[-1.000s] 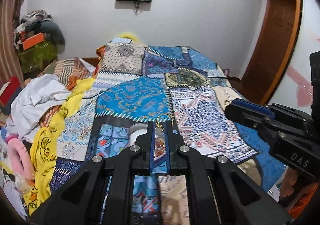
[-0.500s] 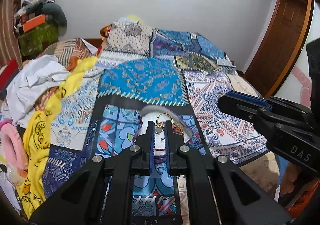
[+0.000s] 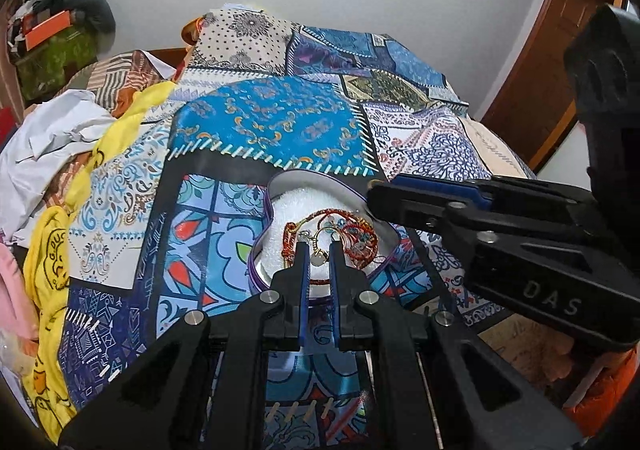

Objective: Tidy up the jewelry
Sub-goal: 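Open both tools to drop the gold rings onto the foam in the tin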

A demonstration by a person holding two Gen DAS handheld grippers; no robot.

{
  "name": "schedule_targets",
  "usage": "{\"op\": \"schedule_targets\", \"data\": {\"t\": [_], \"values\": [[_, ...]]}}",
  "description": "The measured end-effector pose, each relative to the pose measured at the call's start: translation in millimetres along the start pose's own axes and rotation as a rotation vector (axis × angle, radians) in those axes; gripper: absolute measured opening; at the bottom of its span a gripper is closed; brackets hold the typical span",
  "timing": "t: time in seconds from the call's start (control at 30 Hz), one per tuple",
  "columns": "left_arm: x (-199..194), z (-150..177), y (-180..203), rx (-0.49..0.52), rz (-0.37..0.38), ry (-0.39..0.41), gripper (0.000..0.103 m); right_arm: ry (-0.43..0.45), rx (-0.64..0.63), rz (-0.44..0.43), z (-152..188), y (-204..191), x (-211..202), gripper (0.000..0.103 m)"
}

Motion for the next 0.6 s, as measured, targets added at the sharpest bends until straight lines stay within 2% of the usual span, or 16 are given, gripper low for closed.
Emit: {"op": "schedule_targets", "data": {"t": [0.37, 0.47, 0.6], "values": [[0.0, 1.8, 1.8, 0.014, -0.014, -0.009, 0.008, -0.072, 0.034, -0.024, 7.2, 3.2, 14.6, 0.017], [-5.4, 1.3, 2.2, 0.018, -0.028, -0.005, 0.008, -0.08, 0.039, -0.025, 8.3, 2.4, 12.1, 0.025], [-15.2, -0.9, 1.5, 0.009, -0.041, 0.01, 0.009, -0.042, 0.035, -0.006, 4.3, 1.7, -1.0, 0.034]]}}
Point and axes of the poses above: each gripper's, at about its wrist camera, not at the fingertips, and x roughly the way its jaws point, y to its right, z to its underside, the point moved 9 cm from there along x, roughly the way its jaws point, and after that the axes turned 4 degrees about -y, right-handed, at the moved point
